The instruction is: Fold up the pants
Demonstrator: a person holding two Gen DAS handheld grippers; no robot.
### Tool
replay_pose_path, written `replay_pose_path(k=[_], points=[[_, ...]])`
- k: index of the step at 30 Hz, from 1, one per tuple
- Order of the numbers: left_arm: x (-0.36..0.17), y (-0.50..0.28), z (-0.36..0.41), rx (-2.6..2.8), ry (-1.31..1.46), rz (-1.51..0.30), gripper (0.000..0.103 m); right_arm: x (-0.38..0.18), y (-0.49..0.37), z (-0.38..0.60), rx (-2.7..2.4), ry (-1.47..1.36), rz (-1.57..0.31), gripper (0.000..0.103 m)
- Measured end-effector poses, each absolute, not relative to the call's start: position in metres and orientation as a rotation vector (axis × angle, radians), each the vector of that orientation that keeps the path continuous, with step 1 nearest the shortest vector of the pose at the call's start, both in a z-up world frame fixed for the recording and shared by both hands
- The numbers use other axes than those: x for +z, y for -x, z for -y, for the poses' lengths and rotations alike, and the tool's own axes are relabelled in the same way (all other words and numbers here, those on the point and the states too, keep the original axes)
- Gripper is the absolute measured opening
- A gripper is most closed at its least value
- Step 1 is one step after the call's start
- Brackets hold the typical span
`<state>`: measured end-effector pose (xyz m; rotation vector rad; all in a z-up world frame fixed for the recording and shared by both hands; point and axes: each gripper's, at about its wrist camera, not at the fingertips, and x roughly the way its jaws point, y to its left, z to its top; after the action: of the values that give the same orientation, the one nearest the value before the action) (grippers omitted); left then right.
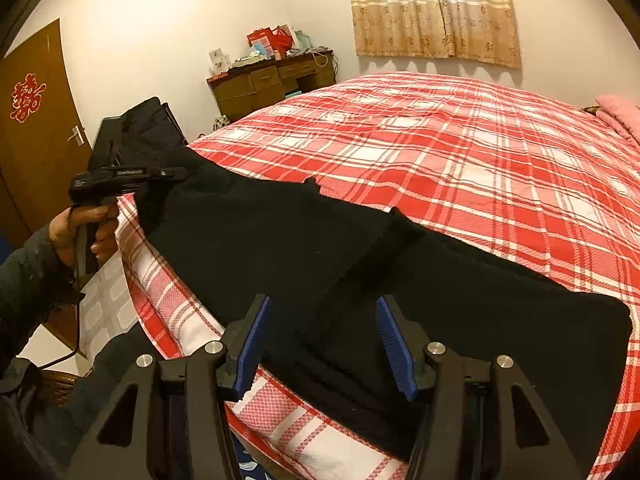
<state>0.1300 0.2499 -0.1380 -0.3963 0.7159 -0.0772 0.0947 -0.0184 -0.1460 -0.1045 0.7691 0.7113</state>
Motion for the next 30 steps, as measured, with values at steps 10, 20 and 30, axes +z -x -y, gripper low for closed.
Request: replay_pose_path(k=[10,20,30], points=[[-0.071,-0.123,-0.190,-0.300,0.420,-0.620,0.021,-0.122,-0.096,0.049,0.608,0.085,-0.768,0.056],[-0.036,-0.142,-0.104,-0.539,0.403,-0.625,0.021,-0.110,-0.090,0.105,0.468,0.003,-0.756,0.056],[-0.028,-0.166,-0.026,-0.653,0.327,-0.681,0.021,-0.108,-0.084,0.167,0.355,-0.052,-0.747,0.056]])
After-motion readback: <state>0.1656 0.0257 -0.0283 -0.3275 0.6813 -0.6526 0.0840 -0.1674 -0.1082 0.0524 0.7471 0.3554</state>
